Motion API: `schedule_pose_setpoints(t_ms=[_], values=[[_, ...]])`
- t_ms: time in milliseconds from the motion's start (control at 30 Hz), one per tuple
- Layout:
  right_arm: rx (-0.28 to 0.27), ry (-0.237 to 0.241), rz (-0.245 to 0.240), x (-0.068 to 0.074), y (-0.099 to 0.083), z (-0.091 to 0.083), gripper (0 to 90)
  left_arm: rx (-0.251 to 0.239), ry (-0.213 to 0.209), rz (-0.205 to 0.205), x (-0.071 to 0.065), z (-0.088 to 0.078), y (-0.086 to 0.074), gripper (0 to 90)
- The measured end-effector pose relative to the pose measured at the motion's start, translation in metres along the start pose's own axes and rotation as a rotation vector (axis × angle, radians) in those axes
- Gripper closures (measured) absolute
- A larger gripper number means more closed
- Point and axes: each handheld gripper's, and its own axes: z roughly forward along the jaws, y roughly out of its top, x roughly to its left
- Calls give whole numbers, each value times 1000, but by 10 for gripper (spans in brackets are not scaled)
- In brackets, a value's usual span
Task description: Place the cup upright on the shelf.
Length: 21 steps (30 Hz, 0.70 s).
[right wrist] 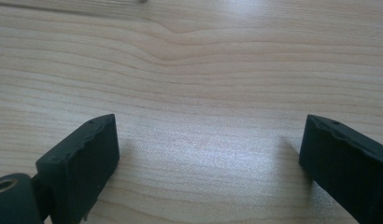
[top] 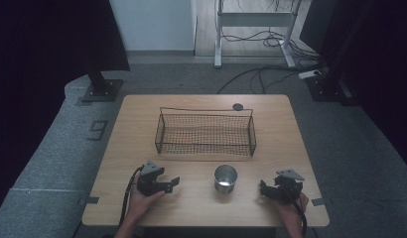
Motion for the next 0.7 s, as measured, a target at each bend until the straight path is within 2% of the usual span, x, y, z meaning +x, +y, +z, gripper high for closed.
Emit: schedule_pose_setpoints(t_ms=[200,533,633,700], values=[[-1,5,-4,0,0,0,55,-1,4,-5,0,-1,0,185],[-6,10,-8,0,0,0,70,-25,26,-14,3,-13,3,174],[-7,11,-9,0,0,0,75,-31,39,-3,3,-15,4,174],[-8,11,-10,0,0,-1,76,-40,31,-7,3,-17,4,174]])
